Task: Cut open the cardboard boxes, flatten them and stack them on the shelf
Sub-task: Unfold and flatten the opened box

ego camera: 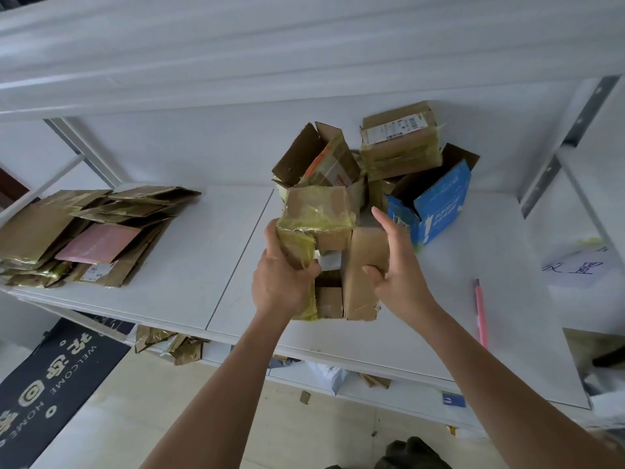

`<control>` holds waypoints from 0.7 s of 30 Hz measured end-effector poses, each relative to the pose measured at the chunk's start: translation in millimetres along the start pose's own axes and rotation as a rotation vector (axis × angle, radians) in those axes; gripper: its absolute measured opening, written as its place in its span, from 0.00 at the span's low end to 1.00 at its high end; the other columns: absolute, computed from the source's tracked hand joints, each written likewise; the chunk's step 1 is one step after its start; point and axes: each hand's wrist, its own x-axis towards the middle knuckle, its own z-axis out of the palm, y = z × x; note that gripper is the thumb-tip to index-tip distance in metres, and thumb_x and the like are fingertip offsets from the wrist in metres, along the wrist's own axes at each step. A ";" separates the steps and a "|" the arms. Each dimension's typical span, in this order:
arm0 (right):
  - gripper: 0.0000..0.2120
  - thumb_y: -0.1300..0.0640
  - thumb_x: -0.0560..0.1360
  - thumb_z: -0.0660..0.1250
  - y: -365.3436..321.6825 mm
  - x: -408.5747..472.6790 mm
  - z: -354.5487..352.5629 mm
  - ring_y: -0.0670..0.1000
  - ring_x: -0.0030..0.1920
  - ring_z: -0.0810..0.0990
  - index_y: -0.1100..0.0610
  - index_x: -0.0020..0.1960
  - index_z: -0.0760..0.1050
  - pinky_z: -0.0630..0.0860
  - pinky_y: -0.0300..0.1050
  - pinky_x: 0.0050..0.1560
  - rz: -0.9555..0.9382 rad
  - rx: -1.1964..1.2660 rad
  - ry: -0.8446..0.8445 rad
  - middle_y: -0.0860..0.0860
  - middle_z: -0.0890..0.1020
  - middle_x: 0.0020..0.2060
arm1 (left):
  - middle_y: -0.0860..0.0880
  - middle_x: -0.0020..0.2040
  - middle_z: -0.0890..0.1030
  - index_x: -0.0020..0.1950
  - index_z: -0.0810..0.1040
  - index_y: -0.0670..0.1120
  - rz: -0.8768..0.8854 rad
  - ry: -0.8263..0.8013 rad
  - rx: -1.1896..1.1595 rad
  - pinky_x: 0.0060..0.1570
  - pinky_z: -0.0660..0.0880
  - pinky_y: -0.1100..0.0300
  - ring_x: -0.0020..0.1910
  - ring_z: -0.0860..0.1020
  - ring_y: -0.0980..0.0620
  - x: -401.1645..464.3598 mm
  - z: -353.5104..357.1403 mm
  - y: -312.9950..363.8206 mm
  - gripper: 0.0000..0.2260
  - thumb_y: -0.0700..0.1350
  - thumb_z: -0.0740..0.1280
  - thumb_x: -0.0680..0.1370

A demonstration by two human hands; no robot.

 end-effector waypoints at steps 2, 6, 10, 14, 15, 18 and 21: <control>0.47 0.72 0.68 0.75 -2.2 4.5 0.9 0.52 0.76 0.58 0.44 0.77 0.57 0.71 0.55 0.69 -0.022 -0.229 0.105 0.52 0.59 0.75 | 0.58 0.39 0.72 0.70 0.52 0.61 0.010 -0.040 0.006 0.29 0.68 0.61 0.35 0.74 0.56 0.4 0.0 1.6 0.40 0.52 0.75 0.68; 0.47 0.78 0.65 0.66 -7.9 20.2 5.4 0.61 0.79 0.45 0.50 0.79 0.59 0.49 0.67 0.76 -0.197 -0.573 0.070 0.54 0.54 0.79 | 0.54 0.36 0.76 0.71 0.51 0.63 0.047 -0.137 0.016 0.30 0.69 0.61 0.34 0.76 0.54 0.2 -1.2 4.5 0.43 0.49 0.75 0.66; 0.43 0.69 0.64 0.66 -9.3 26.9 10.1 0.50 0.80 0.47 0.51 0.77 0.61 0.45 0.62 0.78 -0.241 -0.542 -0.234 0.48 0.60 0.78 | 0.53 0.37 0.79 0.70 0.51 0.68 0.064 -0.270 -0.032 0.31 0.73 0.60 0.36 0.79 0.52 1.2 -6.8 -0.1 0.44 0.45 0.74 0.65; 0.37 0.55 0.69 0.68 -5.1 29.1 12.6 0.45 0.78 0.52 0.47 0.76 0.61 0.48 0.56 0.78 -0.251 -0.552 -0.329 0.42 0.62 0.75 | 0.51 0.49 0.81 0.73 0.53 0.70 0.060 -0.415 -0.139 0.41 0.78 0.58 0.47 0.81 0.51 0.1 -19.0 -20.5 0.42 0.35 0.66 0.71; 0.36 0.53 0.69 0.70 -3.4 30.3 12.7 0.44 0.78 0.53 0.46 0.75 0.61 0.50 0.57 0.78 -0.263 -0.570 -0.337 0.42 0.62 0.75 | 0.53 0.54 0.81 0.73 0.58 0.70 0.051 -0.436 -0.216 0.47 0.79 0.58 0.53 0.80 0.53 -2.1 -22.4 -25.4 0.41 0.32 0.64 0.71; 0.40 0.50 0.67 0.78 -0.8 30.8 14.6 0.45 0.77 0.58 0.45 0.74 0.63 0.56 0.59 0.76 -0.302 -0.655 -0.329 0.43 0.65 0.74 | 0.64 0.52 0.82 0.60 0.75 0.70 -0.013 -0.458 -0.356 0.46 0.75 0.71 0.53 0.78 0.64 -7.6 -32.0 -38.5 0.35 0.30 0.60 0.71; 0.44 0.50 0.62 0.82 -1.4 28.7 21.0 0.49 0.75 0.65 0.46 0.73 0.64 0.63 0.60 0.72 -0.319 -0.757 -0.290 0.46 0.68 0.73 | 0.59 0.40 0.83 0.49 0.81 0.55 -0.122 -0.387 -0.376 0.37 0.74 0.73 0.44 0.79 0.55 -7.2 -37.8 -51.5 0.26 0.25 0.59 0.73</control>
